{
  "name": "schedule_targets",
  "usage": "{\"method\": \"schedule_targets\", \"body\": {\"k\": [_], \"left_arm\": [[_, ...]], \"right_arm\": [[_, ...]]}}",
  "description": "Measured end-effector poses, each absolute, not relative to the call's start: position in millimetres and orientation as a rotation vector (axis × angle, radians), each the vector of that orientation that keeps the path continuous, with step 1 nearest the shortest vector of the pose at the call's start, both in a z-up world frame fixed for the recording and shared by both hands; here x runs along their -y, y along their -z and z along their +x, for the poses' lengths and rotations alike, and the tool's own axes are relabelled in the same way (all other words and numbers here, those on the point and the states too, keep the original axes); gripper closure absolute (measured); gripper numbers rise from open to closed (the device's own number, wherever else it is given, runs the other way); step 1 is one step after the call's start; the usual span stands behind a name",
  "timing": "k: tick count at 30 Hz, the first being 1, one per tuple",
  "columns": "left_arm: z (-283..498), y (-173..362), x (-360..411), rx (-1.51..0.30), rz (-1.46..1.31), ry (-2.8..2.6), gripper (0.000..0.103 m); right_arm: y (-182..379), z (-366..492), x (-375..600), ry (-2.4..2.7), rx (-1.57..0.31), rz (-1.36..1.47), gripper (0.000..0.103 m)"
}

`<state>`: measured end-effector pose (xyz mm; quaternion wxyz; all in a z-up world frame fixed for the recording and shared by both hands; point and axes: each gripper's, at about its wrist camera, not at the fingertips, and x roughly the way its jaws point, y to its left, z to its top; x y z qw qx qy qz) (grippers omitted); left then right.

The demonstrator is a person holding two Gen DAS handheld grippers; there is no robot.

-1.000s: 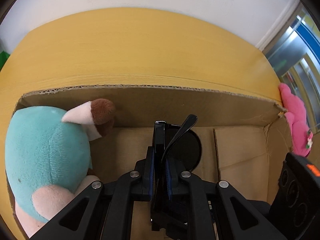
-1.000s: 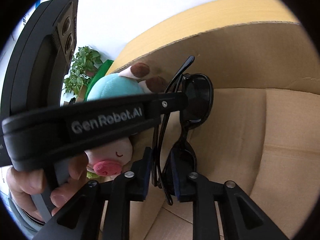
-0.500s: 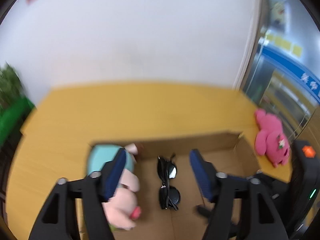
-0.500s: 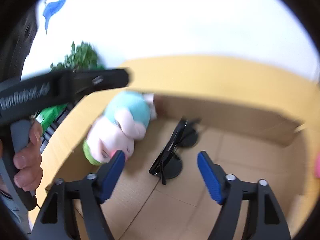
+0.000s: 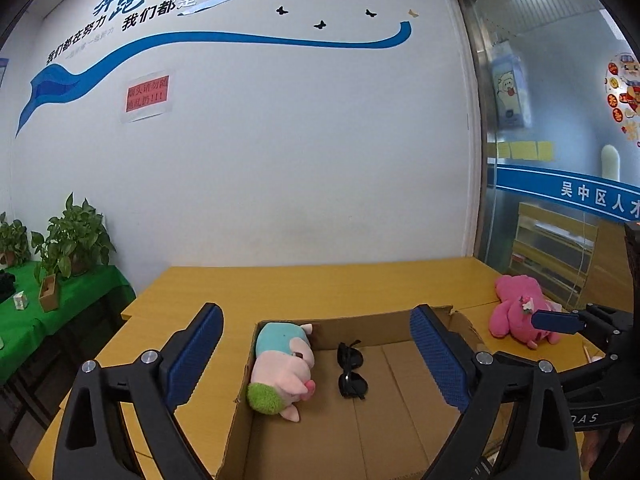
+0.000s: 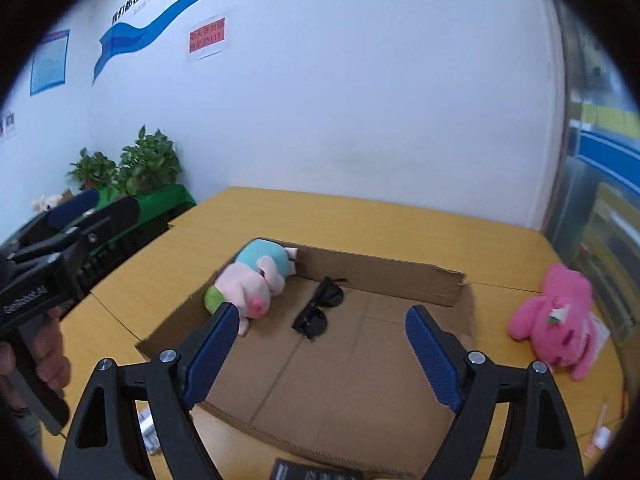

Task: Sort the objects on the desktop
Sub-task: 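Withdraw the right tool from the box toward the black charger box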

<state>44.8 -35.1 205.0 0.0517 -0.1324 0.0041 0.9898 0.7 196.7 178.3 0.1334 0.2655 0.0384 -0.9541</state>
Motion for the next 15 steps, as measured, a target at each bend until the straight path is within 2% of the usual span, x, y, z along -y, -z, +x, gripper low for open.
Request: {"method": "schedule_targets", "body": {"k": [6, 15], "left_arm": [[96, -197, 22, -0.057, -0.413, -2.993, 0.006], [148, -175, 21, 0.042, -0.475, -3.027, 0.006]], "right_arm": [[-175, 51, -202, 2.794, -0.144, 0.774, 0.017], [-165, 89, -227, 2.835, -0.043, 0.845, 0.017]]}}
